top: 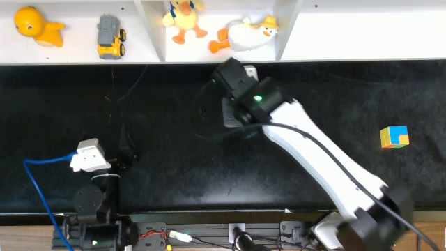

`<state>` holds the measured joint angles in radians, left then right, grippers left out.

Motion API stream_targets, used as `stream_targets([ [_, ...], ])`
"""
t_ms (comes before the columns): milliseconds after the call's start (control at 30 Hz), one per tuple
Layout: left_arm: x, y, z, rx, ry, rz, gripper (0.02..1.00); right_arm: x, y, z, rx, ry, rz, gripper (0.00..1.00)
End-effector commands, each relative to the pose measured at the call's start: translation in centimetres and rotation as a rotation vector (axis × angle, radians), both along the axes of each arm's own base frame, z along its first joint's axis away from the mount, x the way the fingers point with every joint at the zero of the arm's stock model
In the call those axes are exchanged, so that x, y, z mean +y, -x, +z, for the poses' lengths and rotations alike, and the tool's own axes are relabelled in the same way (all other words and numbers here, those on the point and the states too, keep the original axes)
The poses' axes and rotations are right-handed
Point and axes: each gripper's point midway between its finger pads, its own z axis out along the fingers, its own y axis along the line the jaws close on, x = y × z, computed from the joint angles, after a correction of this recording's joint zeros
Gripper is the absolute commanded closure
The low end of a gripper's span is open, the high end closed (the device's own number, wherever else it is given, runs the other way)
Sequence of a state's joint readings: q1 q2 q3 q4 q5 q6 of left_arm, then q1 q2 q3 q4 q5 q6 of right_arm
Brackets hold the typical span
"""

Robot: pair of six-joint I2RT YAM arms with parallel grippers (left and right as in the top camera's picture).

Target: Store Toys

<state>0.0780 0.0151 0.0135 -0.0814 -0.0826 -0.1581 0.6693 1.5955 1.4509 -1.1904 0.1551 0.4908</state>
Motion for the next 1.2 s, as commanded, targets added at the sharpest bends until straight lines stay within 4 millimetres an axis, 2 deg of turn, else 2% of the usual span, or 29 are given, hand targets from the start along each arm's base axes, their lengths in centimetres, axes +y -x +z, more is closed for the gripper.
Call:
stream_targets([
  [33,-0.4,0.0,0.1,-0.010,0.004,-0.020,0.020,-3.7,-0.1,2.9,-0.096,0.035,-0.030,0.956],
  [133,-0.4,0.0,0.1,-0.009,0.004,-0.020,0.020,-6.5,0.4,3.3,-0.099,0.041,-0.067,0.954],
  [300,-0.4,0.0,0.1,-0.010,0.004,-0.020,0.020,-11.0,0.4,2.1,-0.087,0.010,-0.125,0.954],
  [433,-0.4,0.0,0.1,-0.010,0.004,-0.020,0.020,-13.4,-1.6,2.2,-0.137,-0.049,-0.120,0.956],
  [633,-0.4,0.0,0.1,-0.010,0.004,-0.020,0.020,-17.6,-4.4,2.3,-0.208,-0.042,-0.139,0.956],
  [800,-0.4,0.0,0.1,-0.010,0.004,-0.020,0.020,-17.2,-6.2,2.1,-0.248,-0.134,0.034,0.954],
  [900,-0.4,0.0,0.1,-0.010,0.004,-0.020,0.020,-18.2,-7.6,1.0,-0.245,-0.164,0.014,0.954],
  [1033,-0.4,0.0,0.1,-0.009,0.004,-0.020,0.020,-18.5,-9.4,-1.0,-0.232,-0.197,0.029,0.956],
  [1200,-0.4,0.0,0.1,-0.009,0.004,-0.020,0.020,-18.7,-11.6,-1.3,-0.292,-0.180,0.044,0.956],
])
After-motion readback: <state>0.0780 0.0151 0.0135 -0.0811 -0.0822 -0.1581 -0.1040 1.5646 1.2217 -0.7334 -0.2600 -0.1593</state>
